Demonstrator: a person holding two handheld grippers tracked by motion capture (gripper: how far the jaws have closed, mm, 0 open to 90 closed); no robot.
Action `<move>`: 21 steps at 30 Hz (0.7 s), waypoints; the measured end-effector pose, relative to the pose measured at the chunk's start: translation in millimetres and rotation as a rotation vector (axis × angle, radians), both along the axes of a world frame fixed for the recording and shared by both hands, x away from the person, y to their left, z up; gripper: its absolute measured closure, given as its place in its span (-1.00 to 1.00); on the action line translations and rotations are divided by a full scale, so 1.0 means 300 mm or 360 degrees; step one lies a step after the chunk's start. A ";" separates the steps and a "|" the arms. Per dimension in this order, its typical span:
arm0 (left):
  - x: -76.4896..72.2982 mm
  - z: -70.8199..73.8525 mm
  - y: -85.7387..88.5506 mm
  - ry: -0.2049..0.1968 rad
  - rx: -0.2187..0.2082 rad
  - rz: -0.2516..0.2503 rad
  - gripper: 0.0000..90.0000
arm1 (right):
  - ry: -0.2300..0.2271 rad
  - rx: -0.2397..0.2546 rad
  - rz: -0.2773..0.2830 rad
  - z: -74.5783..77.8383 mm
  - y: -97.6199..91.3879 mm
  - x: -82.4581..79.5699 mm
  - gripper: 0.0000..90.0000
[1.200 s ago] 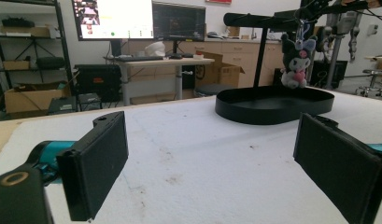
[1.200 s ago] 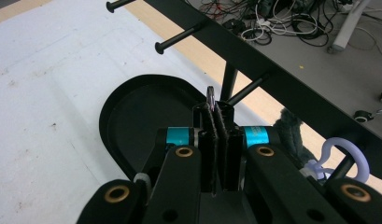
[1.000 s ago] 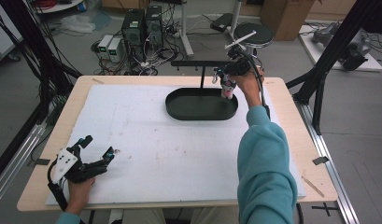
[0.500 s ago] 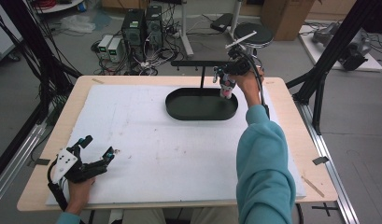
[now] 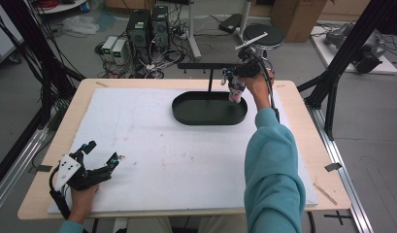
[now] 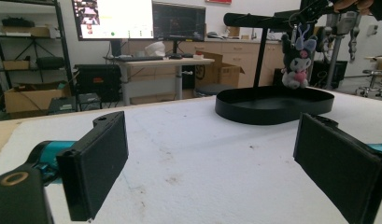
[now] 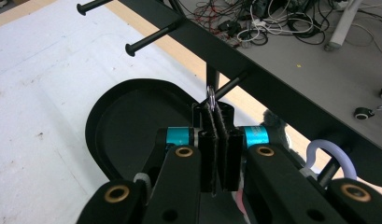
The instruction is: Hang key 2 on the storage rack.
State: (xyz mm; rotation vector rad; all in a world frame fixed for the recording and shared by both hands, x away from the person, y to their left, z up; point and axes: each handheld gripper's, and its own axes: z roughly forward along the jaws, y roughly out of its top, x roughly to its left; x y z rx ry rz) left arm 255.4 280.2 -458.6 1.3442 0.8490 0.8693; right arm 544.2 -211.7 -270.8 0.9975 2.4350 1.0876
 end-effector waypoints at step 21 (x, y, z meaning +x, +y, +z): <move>0.000 0.000 0.000 0.0003 0.0002 0.0001 -0.77 | -0.0031 -0.0003 0.0012 -0.016 -0.001 0.025 0.97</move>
